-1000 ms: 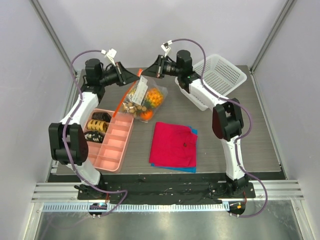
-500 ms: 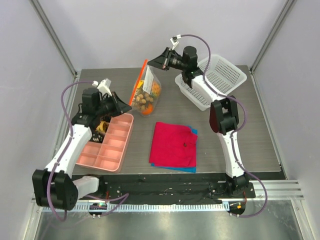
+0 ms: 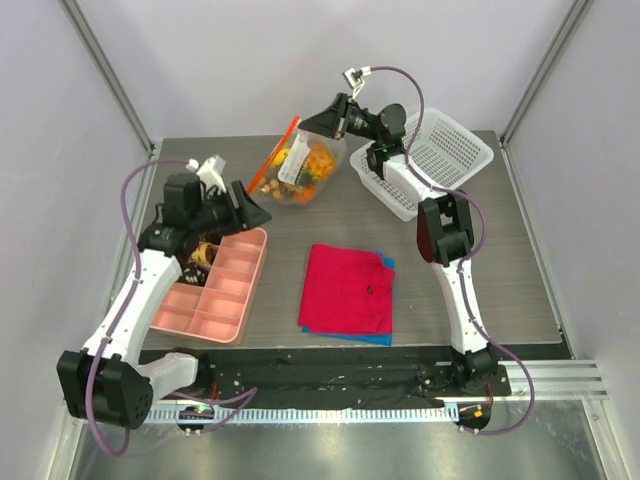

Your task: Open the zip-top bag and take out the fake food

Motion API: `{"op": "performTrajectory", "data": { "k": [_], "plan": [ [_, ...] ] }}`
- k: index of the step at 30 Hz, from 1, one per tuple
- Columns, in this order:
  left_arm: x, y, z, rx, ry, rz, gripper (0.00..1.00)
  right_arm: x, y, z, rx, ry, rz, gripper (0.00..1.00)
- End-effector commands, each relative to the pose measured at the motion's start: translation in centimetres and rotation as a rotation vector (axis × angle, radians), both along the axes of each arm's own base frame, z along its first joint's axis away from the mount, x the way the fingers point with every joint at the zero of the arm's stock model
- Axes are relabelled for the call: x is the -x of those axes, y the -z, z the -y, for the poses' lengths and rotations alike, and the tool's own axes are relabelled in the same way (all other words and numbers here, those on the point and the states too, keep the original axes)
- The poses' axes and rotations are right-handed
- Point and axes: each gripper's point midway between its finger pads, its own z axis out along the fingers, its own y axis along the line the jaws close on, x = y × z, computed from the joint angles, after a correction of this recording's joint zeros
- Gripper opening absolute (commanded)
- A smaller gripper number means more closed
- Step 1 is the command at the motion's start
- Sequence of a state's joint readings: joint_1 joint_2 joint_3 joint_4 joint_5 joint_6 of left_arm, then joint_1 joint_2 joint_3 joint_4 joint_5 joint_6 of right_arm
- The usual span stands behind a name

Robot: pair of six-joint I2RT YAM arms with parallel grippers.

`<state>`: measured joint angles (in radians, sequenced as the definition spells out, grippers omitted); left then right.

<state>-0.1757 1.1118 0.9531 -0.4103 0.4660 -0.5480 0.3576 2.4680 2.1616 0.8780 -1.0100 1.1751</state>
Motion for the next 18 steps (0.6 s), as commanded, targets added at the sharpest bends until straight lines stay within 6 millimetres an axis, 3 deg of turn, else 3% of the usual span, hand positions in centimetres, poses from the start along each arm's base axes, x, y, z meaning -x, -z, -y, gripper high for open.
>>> {"op": "performTrajectory", "data": {
  "k": [1,3,4,6,7,8,10,11,13,18],
  "plan": [
    [-3.5,-6.1,-0.6,-0.058,-0.013,0.175,0.60,4.0,-4.0,0.9,-0.079,-0.102,0.219,0.01],
    [-4.9,-7.3,-1.0,-0.071,-0.040,0.209,0.54,4.4,-3.8,0.8,-0.071,-0.115,0.226,0.01],
    [-5.5,-9.0,-1.0,-0.080,-0.026,0.260,0.51,4.6,-3.7,0.8,-0.066,-0.123,0.230,0.01],
    [-7.1,-9.0,-0.8,-0.093,0.007,0.264,0.43,4.9,-3.7,0.6,-0.063,-0.133,0.231,0.01],
    [-7.8,-10.1,-0.6,-0.094,0.027,0.295,0.40,5.0,-3.7,0.6,-0.061,-0.139,0.232,0.01],
    [-8.8,-9.2,-0.3,-0.113,0.062,0.291,0.37,5.1,-3.8,0.6,-0.060,-0.141,0.231,0.01],
    [-9.5,-9.9,0.3,-0.124,0.129,0.327,0.33,5.2,-3.7,0.6,-0.055,-0.148,0.230,0.01],
    [-10.4,-8.9,0.2,-0.157,0.143,0.327,0.30,5.2,-3.7,0.6,-0.052,-0.150,0.225,0.01],
    [-10.9,-9.0,0.1,-0.193,0.173,0.344,0.29,5.3,-3.7,0.7,-0.047,-0.162,0.220,0.02],
    [-12.3,-8.8,-1.9,-0.253,0.116,0.377,0.28,6.1,-3.5,0.7,-0.036,-0.198,0.210,0.02]
  ]
}}
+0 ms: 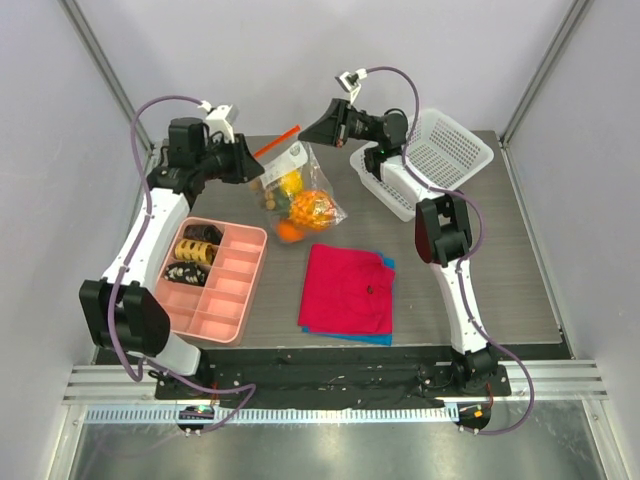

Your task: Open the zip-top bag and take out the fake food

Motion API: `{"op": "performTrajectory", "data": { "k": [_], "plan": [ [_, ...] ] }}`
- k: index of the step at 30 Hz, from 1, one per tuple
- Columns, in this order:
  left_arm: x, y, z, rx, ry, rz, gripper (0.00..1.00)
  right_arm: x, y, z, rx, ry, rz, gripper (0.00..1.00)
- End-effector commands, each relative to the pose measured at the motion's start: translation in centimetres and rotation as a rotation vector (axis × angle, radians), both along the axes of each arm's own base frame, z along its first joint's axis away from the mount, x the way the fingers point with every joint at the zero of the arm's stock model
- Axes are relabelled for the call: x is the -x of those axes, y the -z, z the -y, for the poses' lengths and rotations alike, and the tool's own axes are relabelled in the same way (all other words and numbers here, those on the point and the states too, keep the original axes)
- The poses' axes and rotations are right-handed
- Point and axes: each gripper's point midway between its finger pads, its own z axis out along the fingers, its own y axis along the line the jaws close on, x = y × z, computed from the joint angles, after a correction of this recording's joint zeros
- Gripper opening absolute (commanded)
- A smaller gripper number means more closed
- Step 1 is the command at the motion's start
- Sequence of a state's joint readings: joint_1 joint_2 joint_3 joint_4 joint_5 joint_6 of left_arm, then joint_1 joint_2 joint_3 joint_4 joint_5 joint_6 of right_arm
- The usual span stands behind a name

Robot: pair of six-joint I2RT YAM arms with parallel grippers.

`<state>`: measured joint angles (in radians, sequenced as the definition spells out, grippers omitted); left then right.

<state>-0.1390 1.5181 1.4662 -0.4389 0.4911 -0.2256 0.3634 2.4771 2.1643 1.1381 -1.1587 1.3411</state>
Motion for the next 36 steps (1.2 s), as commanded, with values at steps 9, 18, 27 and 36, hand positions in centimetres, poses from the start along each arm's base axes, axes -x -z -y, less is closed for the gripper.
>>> {"op": "performTrajectory", "data": {
  "k": [9,18,27,36],
  "plan": [
    [-2.0,-4.8,-2.4,0.364,-0.335,-0.147,0.54,1.6,-2.3,0.2,-0.027,0.013,0.081,0.01],
    [-1.5,-9.3,-1.2,0.630,-0.504,-0.142,0.91,-0.3,-1.9,-0.2,0.023,0.113,0.083,0.01],
    [-0.4,-2.7,-1.6,0.688,-0.602,-0.285,0.56,-0.2,-2.5,-0.2,0.026,0.113,0.094,0.01],
    [-1.6,3.0,-2.6,0.782,-0.920,-0.618,0.60,0.3,-2.6,-0.2,0.027,0.110,0.104,0.01]
  ]
}}
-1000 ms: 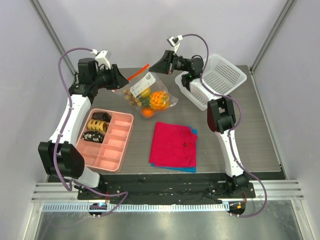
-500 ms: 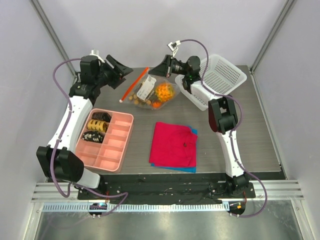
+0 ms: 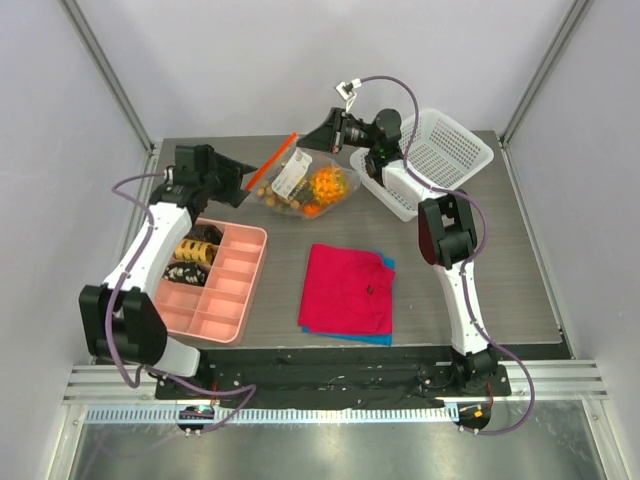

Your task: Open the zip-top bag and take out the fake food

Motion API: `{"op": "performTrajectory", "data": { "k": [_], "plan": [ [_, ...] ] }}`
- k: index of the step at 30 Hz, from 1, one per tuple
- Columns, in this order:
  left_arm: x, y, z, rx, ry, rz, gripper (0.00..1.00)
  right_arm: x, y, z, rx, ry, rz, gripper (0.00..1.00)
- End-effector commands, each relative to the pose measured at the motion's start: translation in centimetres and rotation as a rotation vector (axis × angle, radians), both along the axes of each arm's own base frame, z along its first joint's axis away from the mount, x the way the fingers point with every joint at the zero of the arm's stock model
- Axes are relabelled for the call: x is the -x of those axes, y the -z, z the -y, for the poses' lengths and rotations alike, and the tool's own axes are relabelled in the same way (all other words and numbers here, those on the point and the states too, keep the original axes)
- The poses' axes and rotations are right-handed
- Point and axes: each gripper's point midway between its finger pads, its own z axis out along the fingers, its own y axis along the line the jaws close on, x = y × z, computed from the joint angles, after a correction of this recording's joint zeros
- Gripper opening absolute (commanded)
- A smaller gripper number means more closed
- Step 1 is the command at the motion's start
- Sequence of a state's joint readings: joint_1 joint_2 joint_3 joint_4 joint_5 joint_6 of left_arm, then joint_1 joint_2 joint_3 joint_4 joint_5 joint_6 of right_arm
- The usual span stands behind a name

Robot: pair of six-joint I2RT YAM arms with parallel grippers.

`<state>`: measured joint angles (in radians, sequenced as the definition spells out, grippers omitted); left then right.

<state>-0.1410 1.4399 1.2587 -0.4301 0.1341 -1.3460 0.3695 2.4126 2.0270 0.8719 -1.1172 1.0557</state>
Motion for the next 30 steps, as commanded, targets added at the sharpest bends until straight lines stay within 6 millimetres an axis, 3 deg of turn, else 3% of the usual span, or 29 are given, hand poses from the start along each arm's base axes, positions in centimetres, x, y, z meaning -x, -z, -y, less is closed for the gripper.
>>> {"op": "performTrajectory", "data": {
  "k": [1,12,24,27,29,30],
  "plan": [
    [-1.8,-0.8,0.0,0.114,-0.101,-0.059,0.60,2.3,-6.7,0.5,-0.059,0.003,0.157,0.01],
    [-4.1,2.1,1.2,0.243,-0.167,-0.195,0.56,2.5,-6.6,0.4,-0.046,0.003,0.162,0.02],
    [-5.2,2.2,1.2,0.232,-0.179,-0.169,0.55,2.4,-6.6,0.3,-0.042,0.002,0.163,0.01],
    [-5.5,3.0,1.5,0.248,-0.178,-0.193,0.56,2.7,-6.6,0.3,-0.045,-0.001,0.168,0.01],
    [-6.1,3.3,1.8,0.272,-0.177,-0.190,0.51,2.8,-6.4,0.3,-0.044,-0.002,0.162,0.01],
    [-6.2,3.5,2.0,0.287,-0.167,-0.195,0.43,2.9,-6.6,0.2,-0.045,-0.004,0.163,0.01]
  ]
}}
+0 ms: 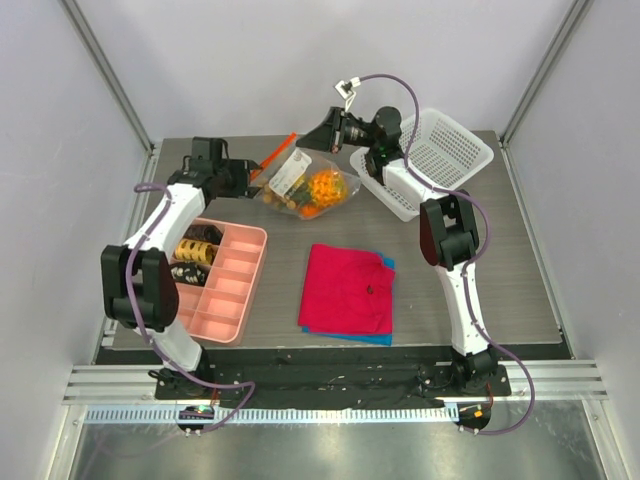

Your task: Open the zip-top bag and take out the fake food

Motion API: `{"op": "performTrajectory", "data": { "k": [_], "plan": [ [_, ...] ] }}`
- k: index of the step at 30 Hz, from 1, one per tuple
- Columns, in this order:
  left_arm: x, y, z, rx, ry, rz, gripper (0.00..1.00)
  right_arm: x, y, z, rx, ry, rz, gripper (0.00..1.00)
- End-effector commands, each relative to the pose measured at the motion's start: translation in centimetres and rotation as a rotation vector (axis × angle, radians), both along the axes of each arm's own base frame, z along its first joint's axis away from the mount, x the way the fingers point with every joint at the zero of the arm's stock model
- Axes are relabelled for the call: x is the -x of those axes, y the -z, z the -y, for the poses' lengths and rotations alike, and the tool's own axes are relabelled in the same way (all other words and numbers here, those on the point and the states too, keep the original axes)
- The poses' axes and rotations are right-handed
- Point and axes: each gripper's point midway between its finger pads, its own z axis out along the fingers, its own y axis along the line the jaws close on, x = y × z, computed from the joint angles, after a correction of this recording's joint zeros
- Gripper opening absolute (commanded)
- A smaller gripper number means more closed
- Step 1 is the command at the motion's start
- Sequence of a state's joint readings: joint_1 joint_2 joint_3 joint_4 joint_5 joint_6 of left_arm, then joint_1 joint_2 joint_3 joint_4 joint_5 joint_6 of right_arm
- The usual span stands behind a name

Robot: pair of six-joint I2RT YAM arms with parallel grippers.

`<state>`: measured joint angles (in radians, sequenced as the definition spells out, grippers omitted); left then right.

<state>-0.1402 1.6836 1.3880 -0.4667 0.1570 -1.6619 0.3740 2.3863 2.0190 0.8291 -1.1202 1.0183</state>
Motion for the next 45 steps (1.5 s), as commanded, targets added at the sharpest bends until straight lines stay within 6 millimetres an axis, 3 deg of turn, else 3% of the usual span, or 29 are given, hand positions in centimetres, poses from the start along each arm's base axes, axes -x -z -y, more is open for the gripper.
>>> {"op": "performTrajectory", "data": {
  "k": [1,5,6,8,9,10,11,12,13,14,15,16,17,18,19,20,23,25,28,32,35,37,39,40,41,42,45],
  "plan": [
    [-1.8,-1.2,1.1,0.071,0.008,0.053,0.38,2.6,-6.0,0.3,-0.057,-0.005,0.149,0.01],
    [-2.8,-1.7,1.7,0.094,0.026,0.107,0.32,2.9,-6.1,0.2,-0.059,-0.011,0.149,0.01],
    [-3.0,-1.7,1.7,0.094,0.024,0.123,0.20,3.0,-6.1,0.1,-0.061,-0.013,0.151,0.01],
    [-3.7,-2.6,1.6,0.079,0.025,0.164,0.10,3.2,-6.2,0.1,-0.061,-0.013,0.148,0.02],
    [-4.0,-2.5,1.3,0.052,0.036,0.174,0.00,3.1,-6.3,0.2,-0.064,-0.006,0.148,0.01],
    [-4.1,-2.7,1.1,0.017,0.050,0.189,0.00,3.3,-6.6,0.2,-0.067,-0.004,0.150,0.01],
    [-4.9,-4.7,0.9,-0.017,0.068,0.253,0.00,3.2,-6.2,0.3,-0.061,0.006,0.137,0.02],
    [-5.1,-5.3,0.7,-0.108,0.127,0.304,0.00,2.8,-6.4,0.4,-0.062,0.035,0.118,0.12],
    [-5.6,-6.1,0.7,-0.150,0.156,0.340,0.00,2.4,-4.5,0.5,-0.029,0.059,0.039,0.21],
    [-5.7,-7.0,1.2,-0.173,0.210,0.383,0.00,2.4,-5.7,1.0,-0.019,0.112,0.090,0.28],
    [-6.0,-8.5,1.4,-0.247,0.273,0.453,0.00,1.0,-3.3,1.1,0.063,0.196,-0.046,0.40],
    [-6.1,-9.1,1.4,-0.280,0.304,0.486,0.00,0.4,-2.7,1.3,0.112,0.254,-0.050,0.48],
    [-6.1,-9.5,1.4,-0.325,0.343,0.519,0.00,0.1,-2.9,1.9,0.159,0.310,-0.001,0.65],
    [-6.1,-10.4,1.4,-0.374,0.360,0.554,0.00,-1.4,-2.3,2.7,0.202,0.416,-0.027,0.71],
    [-5.8,-10.9,1.1,-0.450,0.393,0.594,0.00,-1.4,-0.7,3.5,0.273,0.447,-0.106,0.77],
    [-5.8,-11.2,1.0,-0.483,0.400,0.616,0.00,-1.5,-0.8,4.2,0.291,0.472,-0.116,0.86],
    [-5.9,-11.5,1.3,-0.559,0.476,0.674,0.00,-1.8,1.0,5.6,0.410,0.541,-0.184,0.93],
    [-5.8,-11.9,2.2,-0.580,0.547,0.703,0.00,-1.8,1.6,7.0,0.492,0.598,-0.179,0.94],
    [-5.5,-10.5,4.0,-0.590,0.677,0.718,0.00,-1.1,0.7,7.6,0.527,0.631,-0.129,0.94],
    [-4.7,-9.0,5.9,-0.609,0.763,0.727,0.00,-0.1,0.0,5.4,0.564,0.596,-0.008,0.80],
    [-4.4,-8.8,6.1,-0.613,0.777,0.733,0.00,0.0,-1.1,4.2,0.585,0.593,0.075,0.56],
    [-4.1,-9.1,6.2,-0.604,0.776,0.738,0.00,-0.4,-2.6,3.8,0.570,0.604,0.122,0.49],
    [-3.9,-8.9,6.4,-0.590,0.785,0.736,0.00,-1.0,-1.2,3.4,0.616,0.582,0.126,0.45],
    [-3.7,-9.0,6.3,-0.585,0.783,0.732,0.00,-1.4,-3.1,3.1,0.595,0.588,0.160,0.45],
    [-3.7,-8.9,6.3,-0.581,0.783,0.727,0.00,-2.0,-0.9,2.5,0.636,0.562,0.141,0.42],
    [-3.4,-8.6,6.4,-0.577,0.787,0.716,0.00,-1.5,-0.1,2.3,0.664,0.534,0.114,0.42],
    [-3.3,-9.1,6.5,-0.564,0.772,0.747,0.00,-0.7,0.3,1.5,0.682,0.518,0.109,0.40]
  ]
}}
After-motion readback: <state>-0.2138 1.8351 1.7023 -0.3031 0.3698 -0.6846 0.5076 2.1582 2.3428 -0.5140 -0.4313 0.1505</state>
